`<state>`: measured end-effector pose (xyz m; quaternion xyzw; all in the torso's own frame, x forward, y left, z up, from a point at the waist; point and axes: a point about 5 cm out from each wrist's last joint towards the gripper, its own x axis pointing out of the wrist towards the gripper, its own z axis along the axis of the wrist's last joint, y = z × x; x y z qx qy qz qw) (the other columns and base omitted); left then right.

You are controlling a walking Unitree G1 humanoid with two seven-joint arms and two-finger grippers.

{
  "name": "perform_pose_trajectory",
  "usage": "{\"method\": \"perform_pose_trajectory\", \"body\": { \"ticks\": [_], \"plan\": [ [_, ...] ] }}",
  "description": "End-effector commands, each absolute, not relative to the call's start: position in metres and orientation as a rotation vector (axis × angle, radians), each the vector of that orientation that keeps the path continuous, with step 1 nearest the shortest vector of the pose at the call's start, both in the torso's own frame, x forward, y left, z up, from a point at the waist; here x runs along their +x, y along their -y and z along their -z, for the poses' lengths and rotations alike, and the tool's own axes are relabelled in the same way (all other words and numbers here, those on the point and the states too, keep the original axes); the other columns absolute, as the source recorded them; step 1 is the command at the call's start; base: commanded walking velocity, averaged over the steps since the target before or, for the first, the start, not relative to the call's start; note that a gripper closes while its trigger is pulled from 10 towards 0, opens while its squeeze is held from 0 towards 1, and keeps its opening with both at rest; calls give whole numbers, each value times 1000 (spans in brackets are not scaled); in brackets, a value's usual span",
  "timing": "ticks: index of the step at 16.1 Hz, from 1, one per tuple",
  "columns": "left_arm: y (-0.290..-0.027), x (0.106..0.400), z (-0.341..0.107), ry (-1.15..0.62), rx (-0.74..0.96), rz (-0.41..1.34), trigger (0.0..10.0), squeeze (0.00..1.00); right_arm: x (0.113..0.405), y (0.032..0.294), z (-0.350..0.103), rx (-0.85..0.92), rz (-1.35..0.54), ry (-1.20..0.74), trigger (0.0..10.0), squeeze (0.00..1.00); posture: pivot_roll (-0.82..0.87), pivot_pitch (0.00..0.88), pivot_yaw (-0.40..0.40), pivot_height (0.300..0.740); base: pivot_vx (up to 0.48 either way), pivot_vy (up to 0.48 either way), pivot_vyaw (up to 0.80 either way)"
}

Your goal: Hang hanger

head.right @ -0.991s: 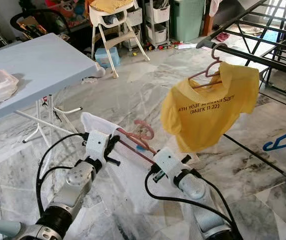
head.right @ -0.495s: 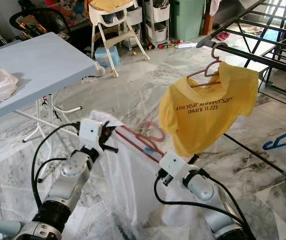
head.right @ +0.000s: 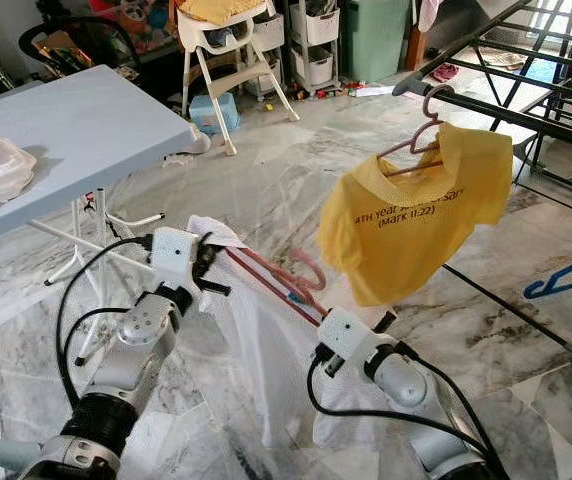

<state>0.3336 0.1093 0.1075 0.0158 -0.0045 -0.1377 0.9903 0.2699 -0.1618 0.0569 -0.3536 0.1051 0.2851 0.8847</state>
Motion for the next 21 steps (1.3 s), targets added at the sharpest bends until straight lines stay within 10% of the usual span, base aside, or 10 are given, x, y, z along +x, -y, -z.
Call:
{"method": "perform_pose_trajectory", "body": {
  "ticks": [1, 8, 15, 21],
  "plan": [
    [-136, 344, -131, 105, 43, 160, 0, 0, 263, 170, -45, -773, -608, -302, 10000, 0, -171, 28, 150, 740, 0, 0, 0],
    [-109, 338, -125, 76, 51, 271, 0, 0, 260, 156, -28, -886, -691, -381, 10000, 0, -169, 32, 153, 740, 0, 0, 0],
    [-94, 311, -76, -80, 128, 348, 0, 0, 285, 124, -85, -506, -572, -111, 10000, 0, -173, 33, 147, 740, 0, 0, 0],
    [-97, 313, -77, -73, 138, 326, 0, 0, 294, 128, -99, -513, -545, -56, 10000, 0, -175, 31, 146, 740, 0, 0, 0]
  ]
}}
